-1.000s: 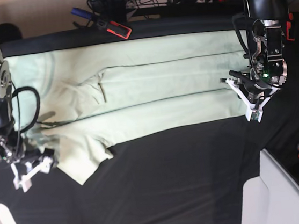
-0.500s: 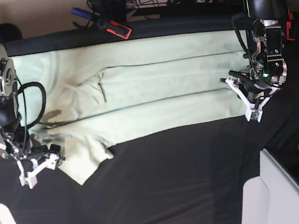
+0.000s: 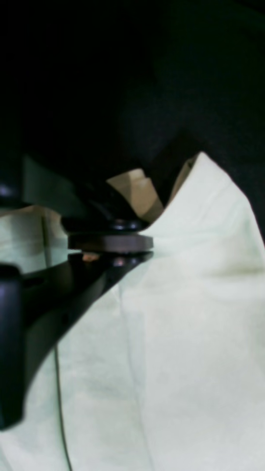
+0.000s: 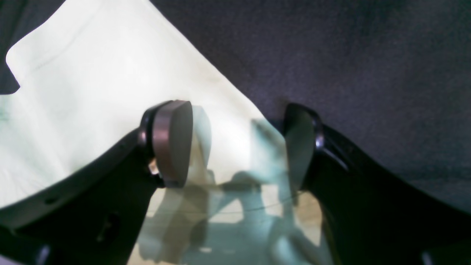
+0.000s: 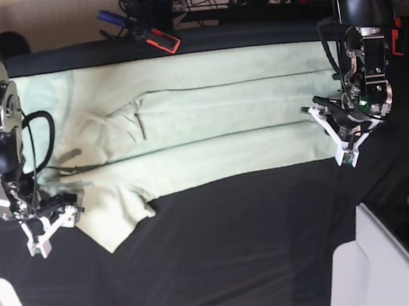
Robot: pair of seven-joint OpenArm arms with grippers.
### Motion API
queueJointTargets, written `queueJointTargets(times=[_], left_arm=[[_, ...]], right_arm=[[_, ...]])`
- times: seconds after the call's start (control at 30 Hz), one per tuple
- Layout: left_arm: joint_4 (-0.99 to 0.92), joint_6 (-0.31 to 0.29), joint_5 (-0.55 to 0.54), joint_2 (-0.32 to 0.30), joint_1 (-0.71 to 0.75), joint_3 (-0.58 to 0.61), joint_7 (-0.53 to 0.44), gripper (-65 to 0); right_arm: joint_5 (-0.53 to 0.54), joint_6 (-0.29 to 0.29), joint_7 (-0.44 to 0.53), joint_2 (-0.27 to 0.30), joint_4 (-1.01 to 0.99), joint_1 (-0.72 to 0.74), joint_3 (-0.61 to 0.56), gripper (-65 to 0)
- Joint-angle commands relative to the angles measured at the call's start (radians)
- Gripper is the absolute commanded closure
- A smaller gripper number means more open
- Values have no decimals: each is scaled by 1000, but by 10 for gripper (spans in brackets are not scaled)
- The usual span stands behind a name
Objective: Fold the T-shirt properly
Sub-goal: 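Lift the side edges and fold them inward toward the shirt's middle, then regrasp the shirt's side edge with the left gripper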
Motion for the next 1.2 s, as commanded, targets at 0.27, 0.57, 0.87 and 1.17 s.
queueJointTargets(times=[0.27,0.57,0.87,1.17], left_arm=[[14,7,0,-11,-14,-2,-10,0],[14,7,0,-11,-14,-2,-10,0],[19,7,0,-11,-14,-2,-10,0],[16,7,0,-11,-14,-1,-10,0]], right_arm=[[0,10,20,-36,12,35,1,-331],[0,10,20,-33,18,35,9,0],[0,12,-25,-30,153,-28,7,0],[1,7,-133,-36,362,-112,10,0]])
